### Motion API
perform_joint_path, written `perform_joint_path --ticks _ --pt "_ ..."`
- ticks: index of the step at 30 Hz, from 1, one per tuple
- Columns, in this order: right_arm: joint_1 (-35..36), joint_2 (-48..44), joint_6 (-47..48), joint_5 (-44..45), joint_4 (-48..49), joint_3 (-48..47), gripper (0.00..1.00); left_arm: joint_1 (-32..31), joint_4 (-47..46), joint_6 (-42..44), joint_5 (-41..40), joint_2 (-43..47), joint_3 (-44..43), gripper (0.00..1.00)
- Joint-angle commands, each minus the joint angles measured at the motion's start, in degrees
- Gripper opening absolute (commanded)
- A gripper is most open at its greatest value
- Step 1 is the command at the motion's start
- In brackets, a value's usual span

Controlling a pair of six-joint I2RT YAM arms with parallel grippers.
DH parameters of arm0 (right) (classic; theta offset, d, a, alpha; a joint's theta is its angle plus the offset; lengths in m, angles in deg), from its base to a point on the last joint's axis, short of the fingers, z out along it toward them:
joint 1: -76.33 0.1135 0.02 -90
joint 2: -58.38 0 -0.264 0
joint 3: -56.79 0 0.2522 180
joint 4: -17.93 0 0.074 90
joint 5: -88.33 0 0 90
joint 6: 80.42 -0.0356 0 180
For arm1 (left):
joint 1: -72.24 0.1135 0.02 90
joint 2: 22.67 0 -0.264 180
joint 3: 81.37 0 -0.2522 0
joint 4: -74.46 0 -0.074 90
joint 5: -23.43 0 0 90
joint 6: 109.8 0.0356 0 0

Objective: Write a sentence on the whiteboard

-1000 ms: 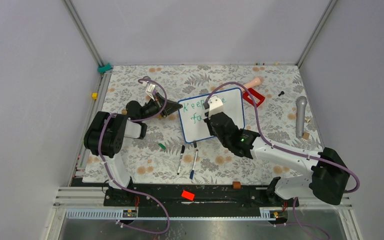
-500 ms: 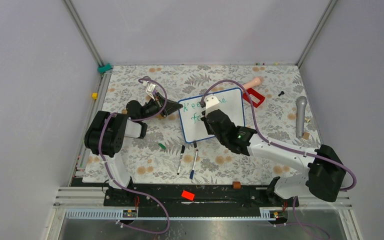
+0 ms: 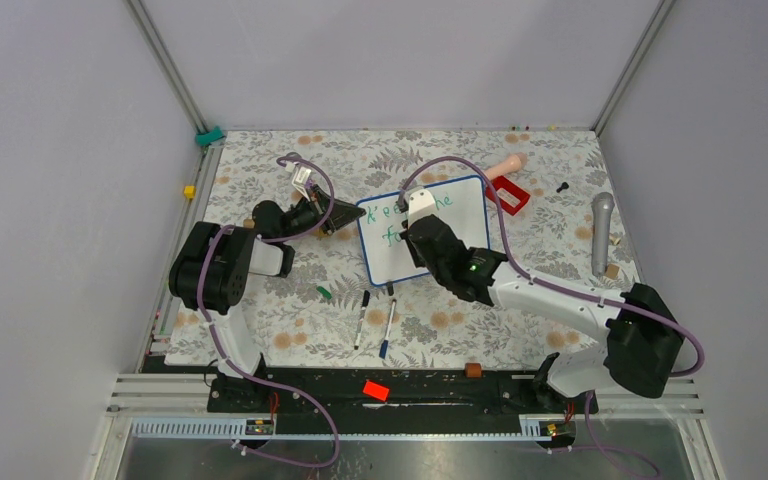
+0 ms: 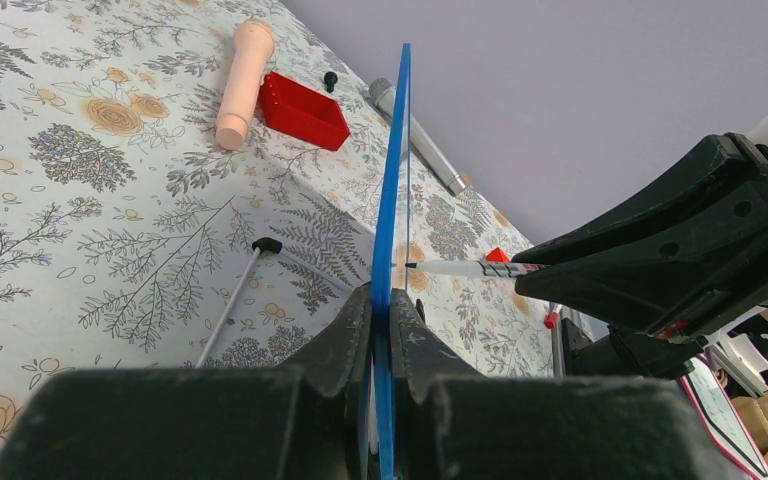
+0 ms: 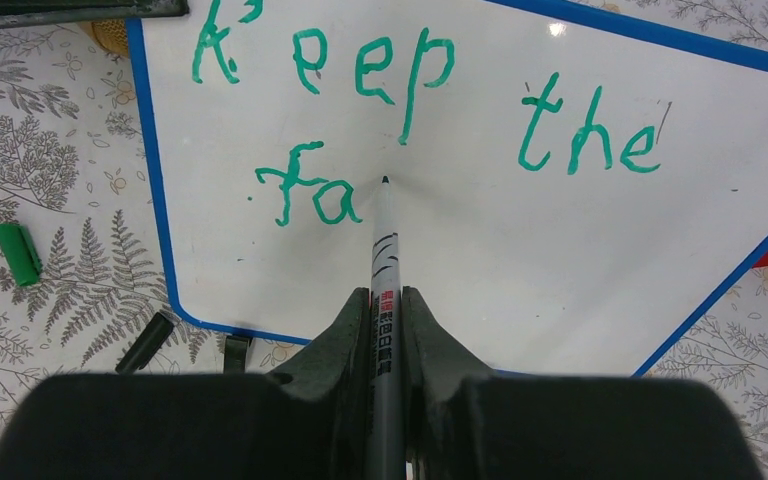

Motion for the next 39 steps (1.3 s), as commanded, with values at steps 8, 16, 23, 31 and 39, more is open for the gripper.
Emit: perform_joint_path --ticks 8,16,23,31,39 --pt "-1.34 2.84 -1.14 -1.10 -0.52 -4.35 0.00 -0.43 -2.66 2.63 2.27 0.13 -0.74 0.00" --pt "-1.50 1.45 -1.03 -0.85 -0.79 -3.50 0.00 -0.43 -2.64 2.63 2.26 0.16 -0.68 0.00" --pt "-1.59 -1.11 -1.18 -1.00 -1.05 -2.10 0.00 -0.43 -2.64 2.63 2.26 0.11 -0.70 0.00" --pt "-1.59 -4.80 -1.20 -2.10 -0.97 -1.21 0.00 -0.43 -2.64 2.63 2.30 0.08 -0.73 0.00" --pt "-1.59 -3.97 -1.68 -2.91 -1.42 -0.27 0.00 -0.41 -2.69 2.63 2.31 0.02 -0.81 0.00"
